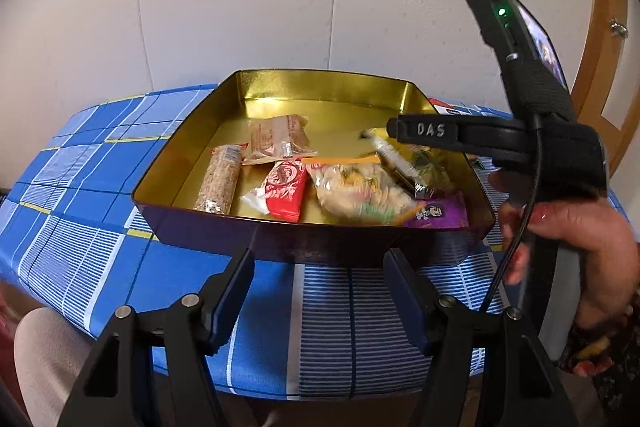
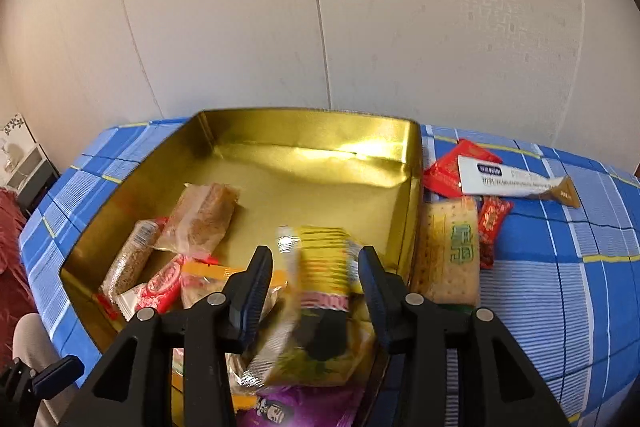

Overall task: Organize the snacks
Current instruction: 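Lower the yellow-and-black snack bag into the tin tray and open the right tool, then grasp the WEIDAN cracker pack with the left tool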

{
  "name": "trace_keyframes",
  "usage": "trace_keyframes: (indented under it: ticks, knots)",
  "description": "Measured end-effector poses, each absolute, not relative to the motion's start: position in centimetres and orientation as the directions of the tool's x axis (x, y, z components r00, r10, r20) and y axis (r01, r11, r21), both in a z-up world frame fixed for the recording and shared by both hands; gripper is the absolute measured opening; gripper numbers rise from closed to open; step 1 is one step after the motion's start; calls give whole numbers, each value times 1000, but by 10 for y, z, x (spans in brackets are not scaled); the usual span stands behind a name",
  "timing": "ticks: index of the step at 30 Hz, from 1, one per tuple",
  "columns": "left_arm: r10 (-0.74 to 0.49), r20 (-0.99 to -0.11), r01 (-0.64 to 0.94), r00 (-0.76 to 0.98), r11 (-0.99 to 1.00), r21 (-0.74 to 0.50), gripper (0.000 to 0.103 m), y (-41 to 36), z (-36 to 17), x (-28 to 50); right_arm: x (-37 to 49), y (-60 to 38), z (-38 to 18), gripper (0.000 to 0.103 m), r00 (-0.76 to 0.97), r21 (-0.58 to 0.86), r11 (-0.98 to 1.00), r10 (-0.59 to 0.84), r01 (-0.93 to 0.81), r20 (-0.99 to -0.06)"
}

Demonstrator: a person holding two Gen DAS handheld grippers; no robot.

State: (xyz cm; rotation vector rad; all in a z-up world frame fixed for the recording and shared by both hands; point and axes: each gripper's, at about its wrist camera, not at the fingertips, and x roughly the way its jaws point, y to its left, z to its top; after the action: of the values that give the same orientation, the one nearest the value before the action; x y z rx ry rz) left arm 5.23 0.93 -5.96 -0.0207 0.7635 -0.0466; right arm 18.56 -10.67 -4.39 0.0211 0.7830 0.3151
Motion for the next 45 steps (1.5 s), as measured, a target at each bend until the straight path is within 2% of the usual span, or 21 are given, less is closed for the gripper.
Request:
trace_keyframes:
  ticks: [5, 7, 21, 27, 32, 35, 36, 37, 45]
  knots:
    - [-55, -692, 35, 720, 998, -43, 71, 8, -61, 52, 166, -136, -29, 47, 732, 178, 955, 298, -239, -612]
    - [-55, -695, 36, 717, 998, -42, 71, 6, -61, 51, 162, -154, -31, 47, 742, 194, 959, 282, -206, -608]
    - [-61, -715, 92, 697, 996, 4, 75, -22, -59, 53, 144, -256, -83, 47, 711, 227, 974, 175, -22, -681]
    - [-82, -712, 118, 697, 993, 0, 78, -36, -51, 57, 159, -265, -84, 47, 682, 388, 921, 308, -39, -663]
    - [-70, -707, 128, 704, 991, 30, 78, -44, -48, 55, 195, -245, -87, 46, 629, 419, 905, 366, -70, -686]
    - [-59, -700, 126, 712, 991, 44, 78, -43, -46, 54, 217, -236, -91, 40, 591, 472, 878, 423, -80, -687]
    - [-57, -700, 124, 712, 991, 45, 78, -42, -46, 54, 220, -232, -91, 30, 586, 470, 879, 425, -84, -689]
    - [-56, -701, 122, 711, 992, 44, 78, -42, -46, 55, 223, -229, -92, 29, 585, 461, 883, 420, -86, -694]
    - [-59, -706, 134, 706, 990, 51, 78, -48, -45, 59, 208, -244, -87, 28, 588, 431, 897, 400, -96, -703]
